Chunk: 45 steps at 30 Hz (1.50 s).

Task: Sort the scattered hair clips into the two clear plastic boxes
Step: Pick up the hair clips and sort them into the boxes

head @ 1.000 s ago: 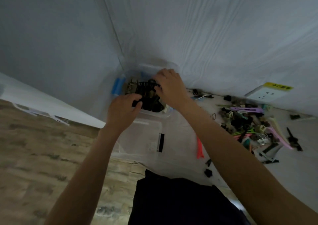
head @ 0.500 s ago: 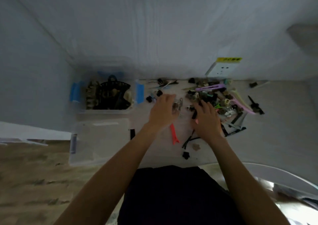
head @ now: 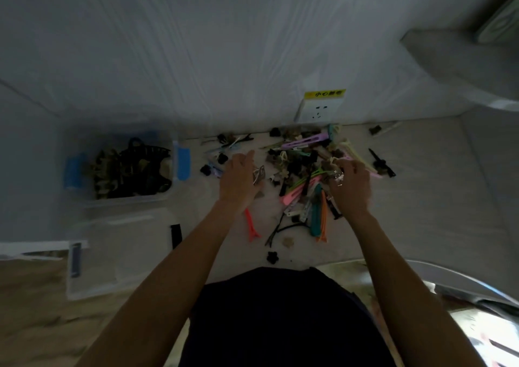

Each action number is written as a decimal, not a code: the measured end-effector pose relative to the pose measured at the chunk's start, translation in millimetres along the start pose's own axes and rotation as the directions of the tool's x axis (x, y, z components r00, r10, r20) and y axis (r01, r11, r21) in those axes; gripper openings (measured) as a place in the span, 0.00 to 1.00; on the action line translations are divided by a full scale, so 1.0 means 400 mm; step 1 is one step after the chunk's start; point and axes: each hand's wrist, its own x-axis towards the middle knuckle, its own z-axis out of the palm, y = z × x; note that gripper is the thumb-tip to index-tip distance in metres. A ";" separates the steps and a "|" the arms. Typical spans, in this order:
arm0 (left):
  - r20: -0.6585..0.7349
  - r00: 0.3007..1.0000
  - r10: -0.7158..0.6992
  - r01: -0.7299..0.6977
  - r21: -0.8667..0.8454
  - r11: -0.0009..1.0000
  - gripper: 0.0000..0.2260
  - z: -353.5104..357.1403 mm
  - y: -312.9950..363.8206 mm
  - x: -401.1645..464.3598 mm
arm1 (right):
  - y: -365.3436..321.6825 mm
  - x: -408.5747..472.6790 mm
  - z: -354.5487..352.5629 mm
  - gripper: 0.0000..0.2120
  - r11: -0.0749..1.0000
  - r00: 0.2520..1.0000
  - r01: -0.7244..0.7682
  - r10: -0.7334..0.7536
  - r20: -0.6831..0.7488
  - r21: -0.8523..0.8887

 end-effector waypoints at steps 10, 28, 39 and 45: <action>-0.217 0.976 0.033 -0.096 -0.287 0.953 0.25 -0.057 0.025 -0.022 | -0.053 0.008 -0.029 0.11 0.995 0.980 0.085 -0.073 -0.185 0.058; -0.468 0.868 -0.163 -0.262 -0.712 0.652 0.22 -0.405 -0.198 -0.151 | -0.400 -0.050 -0.065 0.09 0.359 0.909 -0.304 -0.169 0.381 0.883; -0.268 0.953 -0.141 0.048 -0.325 0.945 0.22 -0.356 -0.428 -0.208 | -0.704 -0.060 -0.006 0.08 0.560 0.807 -0.013 -0.484 0.339 0.829; -0.269 0.962 -0.057 0.004 -0.193 0.981 0.14 -0.358 -0.462 -0.189 | -0.778 -0.034 0.049 0.09 0.639 0.764 0.478 -0.641 0.074 0.603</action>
